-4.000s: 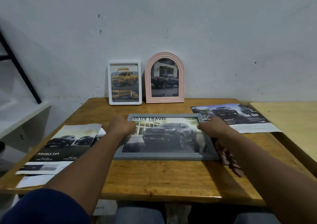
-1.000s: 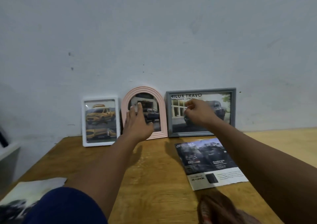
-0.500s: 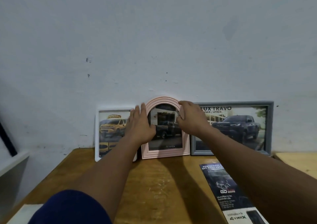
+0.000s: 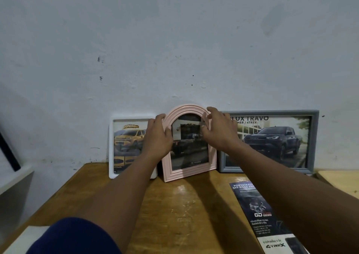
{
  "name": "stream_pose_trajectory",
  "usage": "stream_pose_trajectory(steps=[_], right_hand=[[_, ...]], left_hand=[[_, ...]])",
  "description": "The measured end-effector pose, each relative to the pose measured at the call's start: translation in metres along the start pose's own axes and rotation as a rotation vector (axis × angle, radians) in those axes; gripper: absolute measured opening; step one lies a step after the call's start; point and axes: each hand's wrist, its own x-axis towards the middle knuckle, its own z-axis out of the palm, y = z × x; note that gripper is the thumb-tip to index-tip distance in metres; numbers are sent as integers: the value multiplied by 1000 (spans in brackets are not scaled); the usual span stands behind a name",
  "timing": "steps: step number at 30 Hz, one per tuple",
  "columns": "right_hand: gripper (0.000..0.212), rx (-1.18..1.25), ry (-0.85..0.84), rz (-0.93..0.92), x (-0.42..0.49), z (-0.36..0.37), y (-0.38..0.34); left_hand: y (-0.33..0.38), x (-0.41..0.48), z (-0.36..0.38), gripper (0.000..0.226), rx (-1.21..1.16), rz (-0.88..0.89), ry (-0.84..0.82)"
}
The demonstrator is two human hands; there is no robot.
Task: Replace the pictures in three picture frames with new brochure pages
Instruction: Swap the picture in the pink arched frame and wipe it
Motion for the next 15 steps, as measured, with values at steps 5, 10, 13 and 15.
stream_pose_trajectory(steps=[5, 10, 13, 15], right_hand=[[65, 92, -15, 25, -13, -5, 1], [69, 120, -69, 25, -28, -15, -1], [69, 177, -83, 31, -36, -24, -3], [66, 250, -104, 48, -44, -33, -7]], left_hand=[[10, -10, -18, 32, -164, -97, -2], [12, -21, -37, 28, -224, -110, -18], [11, -28, -55, 24, -313, -151, -53], [10, -34, -67, 24, -408, -215, -105]])
